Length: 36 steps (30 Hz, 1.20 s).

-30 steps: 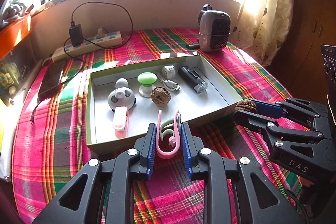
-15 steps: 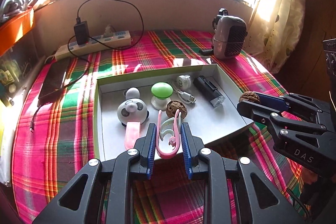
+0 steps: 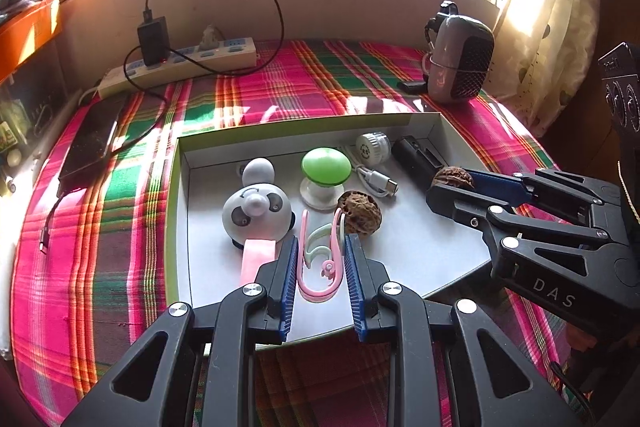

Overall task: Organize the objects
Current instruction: 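Lower the walnut and pink ear hook into the lid beside the first walnut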

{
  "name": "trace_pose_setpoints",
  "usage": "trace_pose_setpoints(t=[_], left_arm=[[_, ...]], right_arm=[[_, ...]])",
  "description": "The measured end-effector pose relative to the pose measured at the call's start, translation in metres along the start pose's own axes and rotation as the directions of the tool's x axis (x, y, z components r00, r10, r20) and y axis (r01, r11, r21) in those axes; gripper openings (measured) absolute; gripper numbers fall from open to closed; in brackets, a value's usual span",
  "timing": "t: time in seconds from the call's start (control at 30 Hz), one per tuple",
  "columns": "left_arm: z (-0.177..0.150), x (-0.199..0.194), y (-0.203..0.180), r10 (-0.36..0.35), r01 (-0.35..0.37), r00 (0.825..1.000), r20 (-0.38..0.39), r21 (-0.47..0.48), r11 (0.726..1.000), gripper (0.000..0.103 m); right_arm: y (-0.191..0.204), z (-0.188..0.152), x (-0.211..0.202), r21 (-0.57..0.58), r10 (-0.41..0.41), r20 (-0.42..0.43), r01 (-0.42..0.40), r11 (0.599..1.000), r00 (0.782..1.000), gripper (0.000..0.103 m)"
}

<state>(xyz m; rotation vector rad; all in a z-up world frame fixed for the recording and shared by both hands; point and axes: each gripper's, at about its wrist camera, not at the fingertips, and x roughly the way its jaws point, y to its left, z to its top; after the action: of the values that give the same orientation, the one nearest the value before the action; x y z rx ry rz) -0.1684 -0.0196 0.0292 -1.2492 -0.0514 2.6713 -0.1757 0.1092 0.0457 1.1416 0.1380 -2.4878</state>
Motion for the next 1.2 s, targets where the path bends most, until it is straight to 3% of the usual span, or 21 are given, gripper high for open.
trace_pose_setpoints(t=[1.2], left_arm=[[0.006, 0.022, -0.007, 0.029, -0.028, 0.999, -0.029, 0.03, 0.999, 0.021]], right_arm=[[0.004, -0.002, 0.034, -0.023, -0.007, -0.077, 0.005, 1.0, 0.997, 0.03]])
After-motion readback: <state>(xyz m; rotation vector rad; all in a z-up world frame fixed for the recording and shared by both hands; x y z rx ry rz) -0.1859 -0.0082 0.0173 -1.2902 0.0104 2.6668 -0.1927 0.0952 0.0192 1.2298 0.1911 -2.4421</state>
